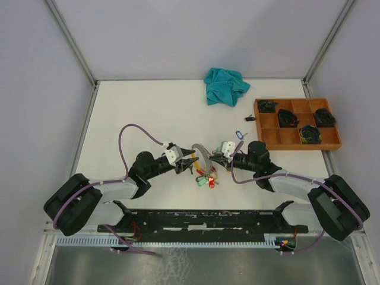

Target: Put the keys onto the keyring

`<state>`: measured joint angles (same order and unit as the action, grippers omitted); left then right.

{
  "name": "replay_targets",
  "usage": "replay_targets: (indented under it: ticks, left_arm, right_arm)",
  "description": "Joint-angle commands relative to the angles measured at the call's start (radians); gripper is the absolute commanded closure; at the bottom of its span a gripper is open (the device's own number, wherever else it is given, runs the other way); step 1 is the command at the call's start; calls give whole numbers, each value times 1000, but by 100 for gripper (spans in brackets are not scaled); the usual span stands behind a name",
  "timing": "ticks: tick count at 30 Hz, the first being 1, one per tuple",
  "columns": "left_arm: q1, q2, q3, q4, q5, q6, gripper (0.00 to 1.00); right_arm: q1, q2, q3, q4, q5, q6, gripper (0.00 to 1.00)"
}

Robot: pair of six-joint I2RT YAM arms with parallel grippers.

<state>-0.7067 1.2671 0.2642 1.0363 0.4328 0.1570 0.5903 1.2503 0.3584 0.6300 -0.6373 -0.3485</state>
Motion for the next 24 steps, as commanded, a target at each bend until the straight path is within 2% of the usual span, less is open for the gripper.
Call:
replay_targets:
  ticks: [1, 7, 14, 24]
  left_arm:
    - [8, 17, 1, 113, 44, -95, 58]
    - [9, 77, 54, 78, 17, -142, 60]
    - [17, 139, 128, 22, 4, -162, 62]
    - [18, 323, 308, -3, 140, -189, 64]
  right_arm:
    - [-23, 1, -16, 239, -73, 79, 99]
    - [-24, -52, 11, 108, -190, -38, 99]
    - [-24, -152, 97, -292, -215, -356, 96]
    - [-23, -175, 122, -356, -223, -511, 99]
